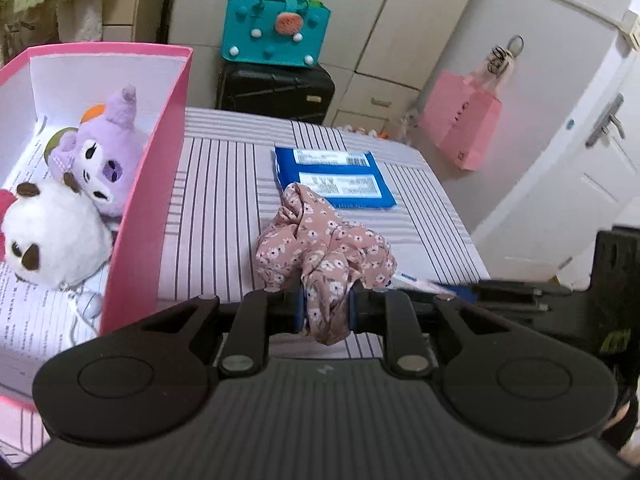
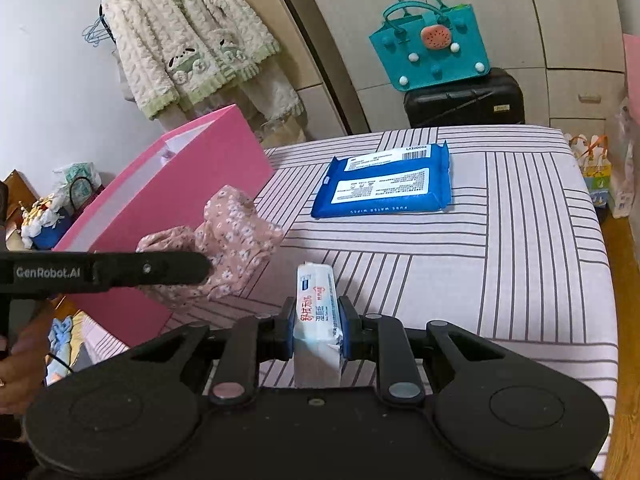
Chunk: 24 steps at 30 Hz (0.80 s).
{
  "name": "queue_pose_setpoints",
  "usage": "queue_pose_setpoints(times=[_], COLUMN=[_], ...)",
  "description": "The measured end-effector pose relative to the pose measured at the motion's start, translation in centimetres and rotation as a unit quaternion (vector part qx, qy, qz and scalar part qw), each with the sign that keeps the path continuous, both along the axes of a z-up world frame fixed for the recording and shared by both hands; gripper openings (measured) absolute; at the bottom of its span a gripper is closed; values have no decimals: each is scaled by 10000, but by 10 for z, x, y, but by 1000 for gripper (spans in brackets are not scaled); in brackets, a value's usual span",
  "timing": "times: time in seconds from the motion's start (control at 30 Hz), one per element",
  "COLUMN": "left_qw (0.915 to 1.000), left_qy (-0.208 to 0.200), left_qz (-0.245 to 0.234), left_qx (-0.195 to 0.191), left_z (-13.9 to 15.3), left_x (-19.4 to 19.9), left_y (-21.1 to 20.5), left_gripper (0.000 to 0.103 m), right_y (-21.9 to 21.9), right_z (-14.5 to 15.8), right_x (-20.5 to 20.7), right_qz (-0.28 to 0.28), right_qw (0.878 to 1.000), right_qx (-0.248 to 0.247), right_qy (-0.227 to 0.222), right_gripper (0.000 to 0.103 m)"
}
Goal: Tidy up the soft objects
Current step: 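Lift the scrunchie with the left gripper while the right lifts the wipes pack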
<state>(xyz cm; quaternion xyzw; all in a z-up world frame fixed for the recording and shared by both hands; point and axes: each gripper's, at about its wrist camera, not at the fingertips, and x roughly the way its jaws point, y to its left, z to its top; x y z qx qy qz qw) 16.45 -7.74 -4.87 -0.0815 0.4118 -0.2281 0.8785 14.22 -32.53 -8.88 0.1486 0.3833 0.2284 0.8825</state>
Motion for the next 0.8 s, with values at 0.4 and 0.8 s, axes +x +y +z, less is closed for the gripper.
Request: queue_pose_setpoints(times=[0.4, 0.8], left_qw=[9975, 9946], left_qy=[-129, -267], left_qz=[-313, -733], left_qx=[618, 680], left_z=[16, 51], left_x=[-32, -58], left_y=[12, 40], left_gripper=[19, 18], right_y=[7, 28], right_z=[34, 93], right_x=[-11, -24], right_qz=[455, 1001], right_qw=[9981, 9915], right_qx=[-409, -826], right_qy=[80, -46], right_gripper=[24, 24])
